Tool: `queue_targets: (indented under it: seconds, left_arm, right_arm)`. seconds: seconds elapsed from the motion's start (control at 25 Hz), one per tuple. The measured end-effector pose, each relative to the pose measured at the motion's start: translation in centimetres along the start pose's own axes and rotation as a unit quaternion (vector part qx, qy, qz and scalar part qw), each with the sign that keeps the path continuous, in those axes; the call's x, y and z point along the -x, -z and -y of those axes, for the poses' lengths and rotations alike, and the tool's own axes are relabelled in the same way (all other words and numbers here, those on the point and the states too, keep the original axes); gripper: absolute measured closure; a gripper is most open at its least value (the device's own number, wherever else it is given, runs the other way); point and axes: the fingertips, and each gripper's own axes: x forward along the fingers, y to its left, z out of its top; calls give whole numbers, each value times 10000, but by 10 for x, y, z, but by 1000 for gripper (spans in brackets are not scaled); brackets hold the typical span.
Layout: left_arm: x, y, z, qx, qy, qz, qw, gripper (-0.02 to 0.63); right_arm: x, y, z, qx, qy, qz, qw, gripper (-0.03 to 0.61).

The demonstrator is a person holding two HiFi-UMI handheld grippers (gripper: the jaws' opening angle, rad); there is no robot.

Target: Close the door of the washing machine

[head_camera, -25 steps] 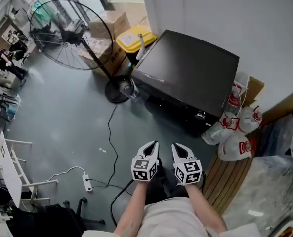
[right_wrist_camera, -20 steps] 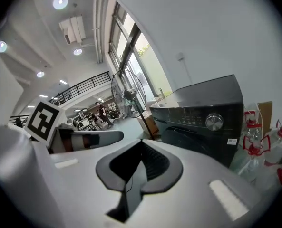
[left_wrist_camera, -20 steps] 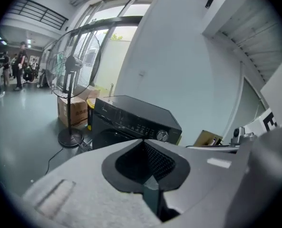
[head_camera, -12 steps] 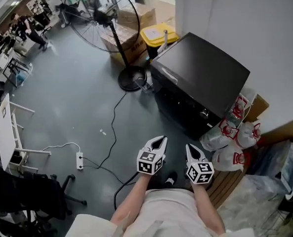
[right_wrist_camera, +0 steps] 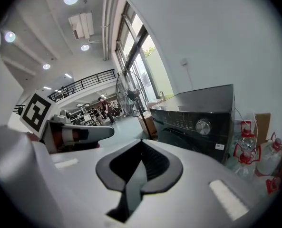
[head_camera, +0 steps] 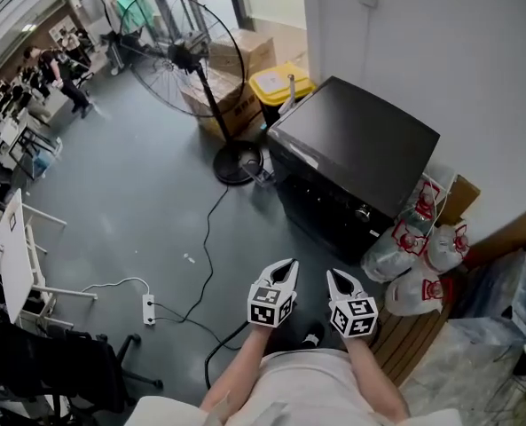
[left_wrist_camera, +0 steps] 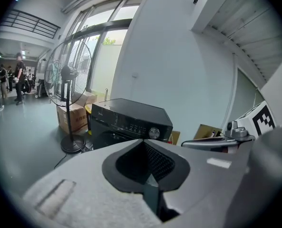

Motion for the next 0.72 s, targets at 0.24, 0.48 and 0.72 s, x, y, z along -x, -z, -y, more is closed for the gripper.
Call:
queue_targets:
  seconds: [0.24,0.48,0.72]
  left_arm:
    - [-1,-5,-2,-8,-20,44,10000,612]
    - [0,-1,1,41,16,16,10000,612]
    - [1,5,-1,57,-16,-4,10000,612]
  right_arm:
    - [3,1,-2,113,-5,-42,9999,577]
    - [4,3,5,-56,52,-122,9999,577]
    - [3,7,8,-99,81,-123,9998,577]
